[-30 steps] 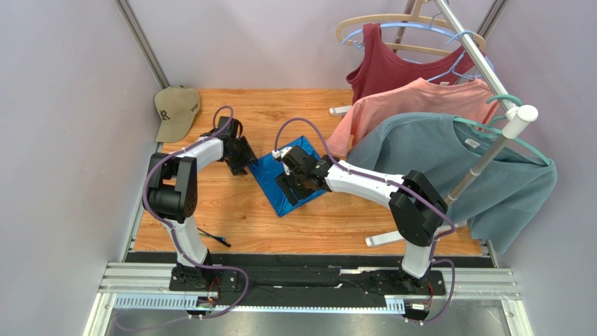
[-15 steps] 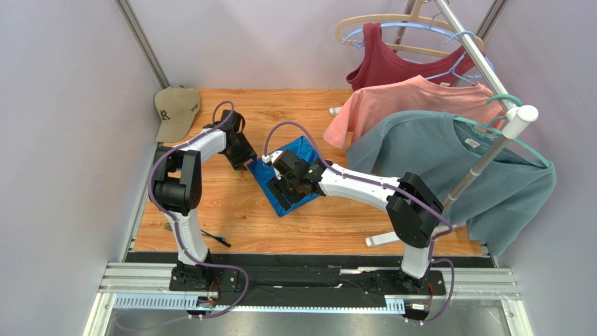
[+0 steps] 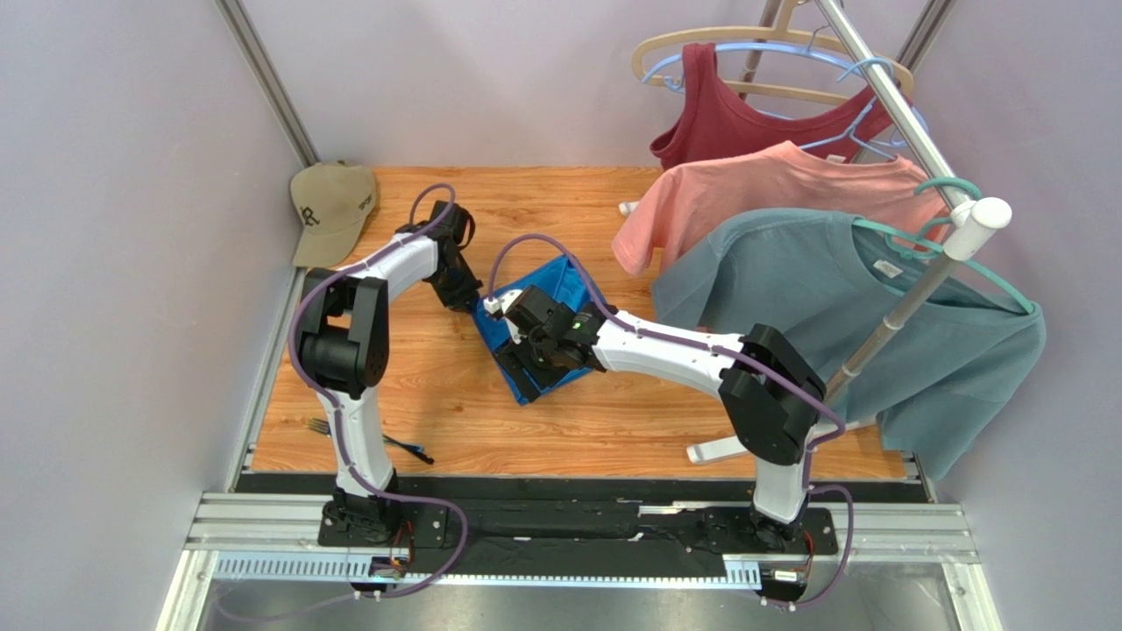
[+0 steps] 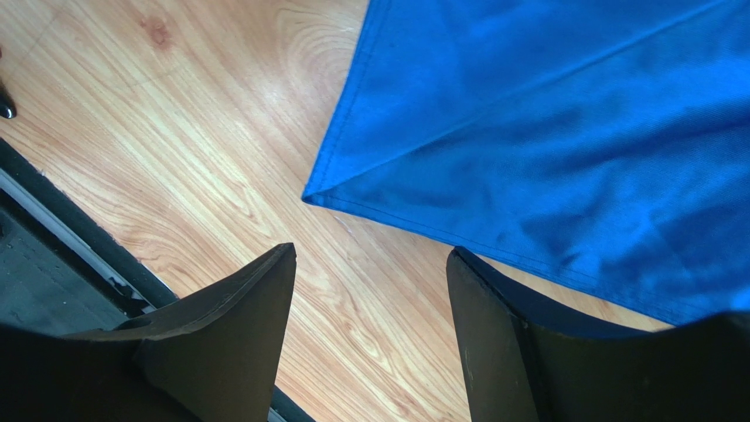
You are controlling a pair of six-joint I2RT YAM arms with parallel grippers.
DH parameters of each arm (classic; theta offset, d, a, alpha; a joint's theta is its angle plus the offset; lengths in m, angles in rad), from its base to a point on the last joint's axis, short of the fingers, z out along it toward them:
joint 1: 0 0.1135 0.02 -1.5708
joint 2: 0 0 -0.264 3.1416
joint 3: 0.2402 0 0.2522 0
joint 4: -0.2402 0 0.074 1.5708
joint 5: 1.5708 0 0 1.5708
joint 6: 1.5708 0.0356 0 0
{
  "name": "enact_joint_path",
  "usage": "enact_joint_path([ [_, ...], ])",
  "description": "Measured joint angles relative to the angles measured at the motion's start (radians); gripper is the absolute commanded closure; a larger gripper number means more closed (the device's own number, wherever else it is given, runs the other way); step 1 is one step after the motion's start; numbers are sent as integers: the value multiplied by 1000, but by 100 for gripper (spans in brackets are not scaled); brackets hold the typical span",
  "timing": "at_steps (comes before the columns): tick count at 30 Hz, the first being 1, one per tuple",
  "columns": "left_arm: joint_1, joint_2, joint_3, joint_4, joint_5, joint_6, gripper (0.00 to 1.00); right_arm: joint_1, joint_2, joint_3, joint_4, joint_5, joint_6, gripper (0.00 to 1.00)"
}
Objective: Fold the napkin into a case and place the utensils inside
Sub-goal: Pick up the upper triangle-folded napkin from the center of the board.
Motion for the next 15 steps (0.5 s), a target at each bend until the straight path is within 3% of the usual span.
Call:
enact_joint_path([
  [4, 0, 0, -2, 5, 0, 20, 100, 19, 54, 31, 4, -26, -4, 32],
  [10, 0, -6, -28, 39, 4, 50, 100, 48, 114, 70, 2, -25, -3, 32],
  [15, 0, -19, -51, 71, 13, 76, 100, 66, 151, 120, -2, -11, -3, 38],
])
